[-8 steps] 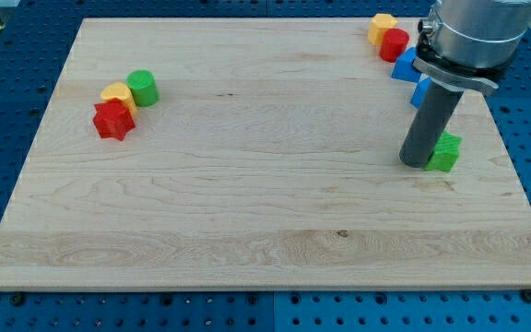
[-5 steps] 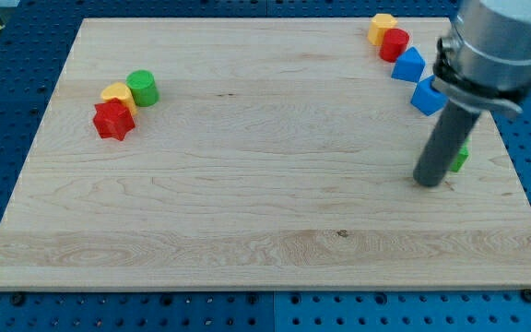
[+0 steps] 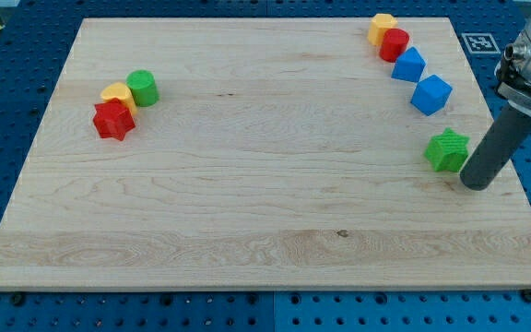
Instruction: Push the green star to the bottom of the blue cube
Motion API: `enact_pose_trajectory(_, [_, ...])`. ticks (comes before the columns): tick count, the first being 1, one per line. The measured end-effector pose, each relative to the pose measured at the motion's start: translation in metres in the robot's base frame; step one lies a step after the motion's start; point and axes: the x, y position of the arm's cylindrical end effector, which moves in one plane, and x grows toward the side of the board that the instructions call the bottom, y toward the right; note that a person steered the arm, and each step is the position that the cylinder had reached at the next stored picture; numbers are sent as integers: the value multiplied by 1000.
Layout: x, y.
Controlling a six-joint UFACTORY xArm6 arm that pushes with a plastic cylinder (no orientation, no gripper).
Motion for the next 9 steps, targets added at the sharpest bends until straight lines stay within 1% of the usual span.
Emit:
enact_pose_trajectory(1, [-5, -2])
enact_pose_trajectory(7, [-3, -9])
enact_pose_trajectory(9, [-3, -32])
